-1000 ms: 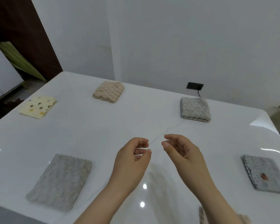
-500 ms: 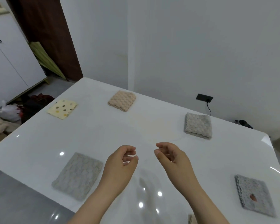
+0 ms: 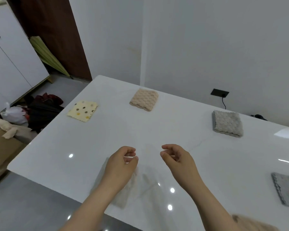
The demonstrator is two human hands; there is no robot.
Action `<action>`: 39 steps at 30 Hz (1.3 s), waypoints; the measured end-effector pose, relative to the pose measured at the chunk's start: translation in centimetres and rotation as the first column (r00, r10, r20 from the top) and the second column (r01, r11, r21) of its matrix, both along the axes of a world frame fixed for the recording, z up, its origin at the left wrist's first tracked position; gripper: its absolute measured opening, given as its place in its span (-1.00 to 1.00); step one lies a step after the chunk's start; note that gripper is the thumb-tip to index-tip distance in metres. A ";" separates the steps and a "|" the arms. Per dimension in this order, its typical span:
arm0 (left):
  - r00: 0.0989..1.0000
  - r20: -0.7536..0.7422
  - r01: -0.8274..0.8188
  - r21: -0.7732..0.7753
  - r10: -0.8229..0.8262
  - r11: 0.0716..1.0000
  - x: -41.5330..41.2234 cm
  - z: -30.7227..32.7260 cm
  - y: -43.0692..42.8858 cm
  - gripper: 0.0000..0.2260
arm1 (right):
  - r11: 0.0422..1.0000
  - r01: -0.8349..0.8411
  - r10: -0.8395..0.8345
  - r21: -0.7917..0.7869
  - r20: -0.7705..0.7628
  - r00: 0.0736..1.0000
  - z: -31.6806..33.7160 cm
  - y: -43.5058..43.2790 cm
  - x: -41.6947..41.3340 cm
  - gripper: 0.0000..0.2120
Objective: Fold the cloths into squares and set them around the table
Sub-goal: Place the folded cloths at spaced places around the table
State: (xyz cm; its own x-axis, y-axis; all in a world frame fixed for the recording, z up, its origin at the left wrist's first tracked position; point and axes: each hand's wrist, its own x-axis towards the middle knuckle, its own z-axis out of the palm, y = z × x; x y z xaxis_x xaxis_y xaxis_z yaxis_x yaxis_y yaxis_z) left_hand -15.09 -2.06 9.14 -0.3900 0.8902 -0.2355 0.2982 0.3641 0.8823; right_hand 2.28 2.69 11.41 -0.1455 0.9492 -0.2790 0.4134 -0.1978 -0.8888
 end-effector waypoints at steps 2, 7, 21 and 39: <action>0.999 -0.013 0.031 -0.033 -0.032 0.999 -3.2 -0.4 -0.9 -0.81 | 0.999 0.034 -0.033 -0.036 0.007 0.999 -0.7 -1.5 -2.5 -0.86; 0.988 -0.052 0.143 -0.102 -0.149 0.985 -9.7 -1.5 -3.5 -0.82 | 0.992 0.096 -0.092 -0.078 0.054 0.994 -2.3 -5.5 -7.4 -0.85; 0.971 -0.044 0.212 -0.284 -0.234 0.935 -14.5 -9.2 -6.2 -0.67 | 0.991 0.092 -0.062 -0.101 0.264 0.963 -10.3 -9.2 -11.1 -0.71; 0.936 -0.133 0.301 -0.188 -0.327 0.935 -12.5 -15.7 -5.7 -0.62 | 0.996 -0.027 0.059 -0.090 0.372 0.926 -16.6 -9.7 -11.7 -0.43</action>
